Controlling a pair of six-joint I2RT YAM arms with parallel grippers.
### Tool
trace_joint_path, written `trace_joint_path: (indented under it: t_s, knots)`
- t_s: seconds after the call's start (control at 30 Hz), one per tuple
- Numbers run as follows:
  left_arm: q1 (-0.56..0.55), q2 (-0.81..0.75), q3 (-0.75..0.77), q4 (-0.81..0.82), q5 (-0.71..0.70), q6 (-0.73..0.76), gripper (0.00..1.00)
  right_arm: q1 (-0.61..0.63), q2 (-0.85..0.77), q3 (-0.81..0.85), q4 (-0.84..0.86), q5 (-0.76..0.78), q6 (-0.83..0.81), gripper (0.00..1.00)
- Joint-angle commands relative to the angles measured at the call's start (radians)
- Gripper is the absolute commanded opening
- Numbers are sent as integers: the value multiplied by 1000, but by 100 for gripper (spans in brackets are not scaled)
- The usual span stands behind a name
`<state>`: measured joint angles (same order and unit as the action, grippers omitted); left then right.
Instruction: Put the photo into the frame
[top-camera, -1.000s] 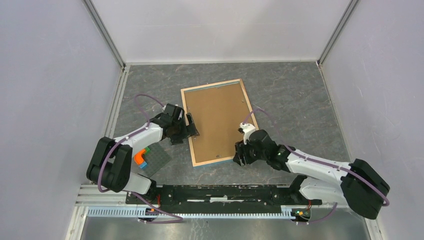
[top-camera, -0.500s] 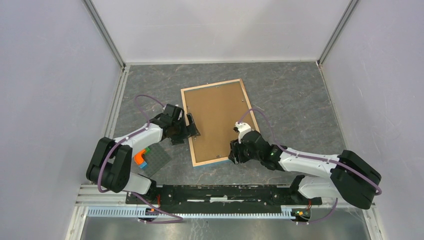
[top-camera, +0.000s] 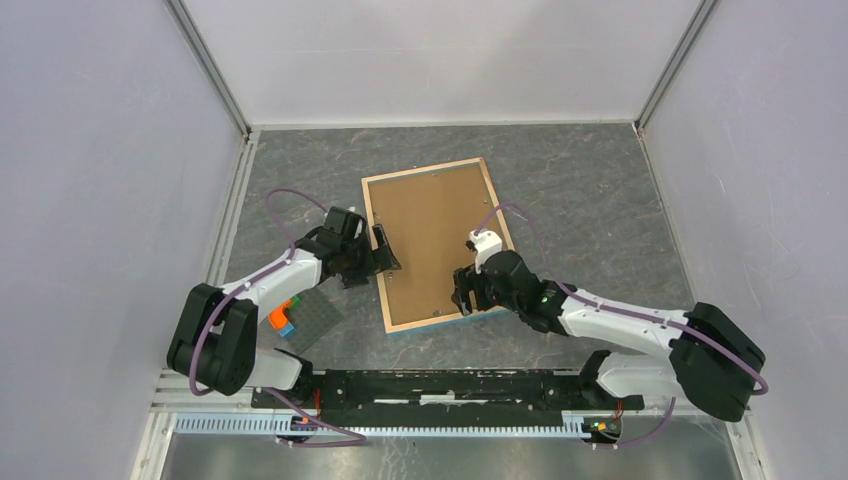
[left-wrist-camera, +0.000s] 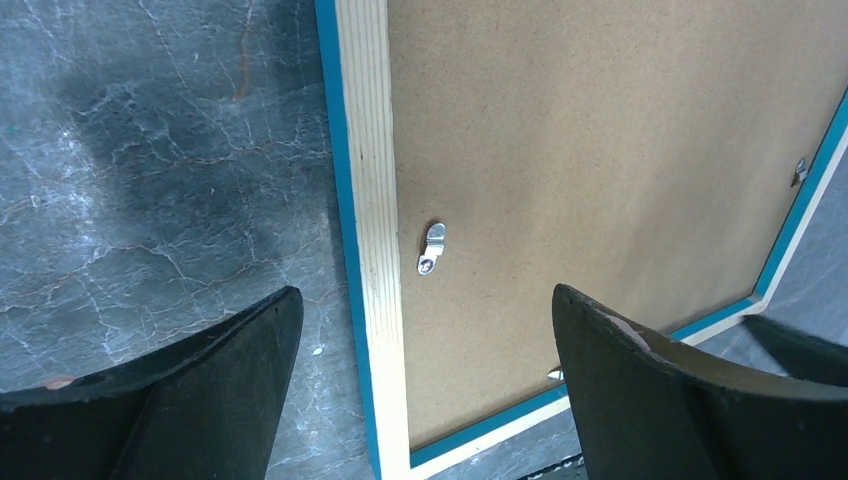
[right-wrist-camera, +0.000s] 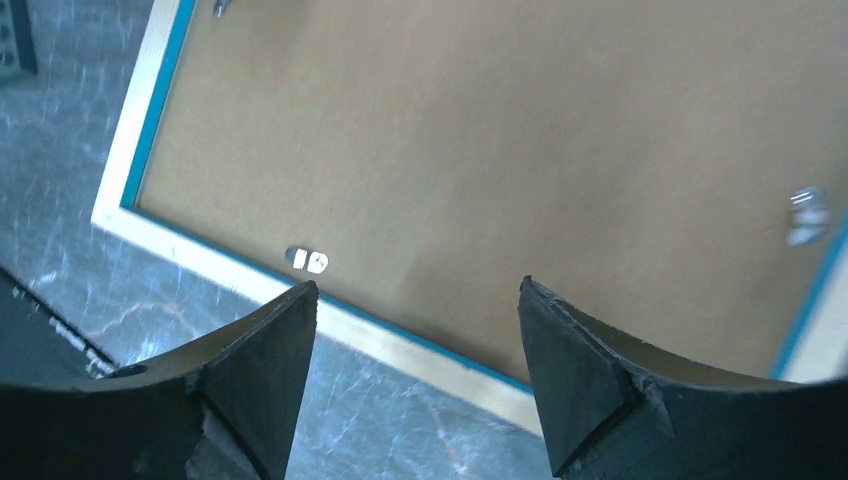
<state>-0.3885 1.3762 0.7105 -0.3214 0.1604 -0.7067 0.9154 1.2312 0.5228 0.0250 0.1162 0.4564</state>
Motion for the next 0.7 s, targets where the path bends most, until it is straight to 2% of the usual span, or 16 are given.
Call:
trace_joint_path:
  t_s: [0.0,0.1,0.27,0.4,0.5,0.67]
  knots:
    - [-2,-6,23,-19,1,9,100,-71,-55,80,-78,108,-103,83]
    - [-2,17,42,-33,-1,27,99,-198,-49,102,-138,112,-140,88]
    - [-4,70,83,-53,-2,58,95,-368,-9,96,-154,57,-161,87]
    - [-4,112,116,-55,2,56,86,-400,19,51,-119,7,-153,83]
    - [-6,135,150,-63,-56,58,80,-400,19,12,-98,-8,-139,81]
    - [-11,195,196,-80,-133,81,65,-400,-3,-37,-98,-9,-133,72]
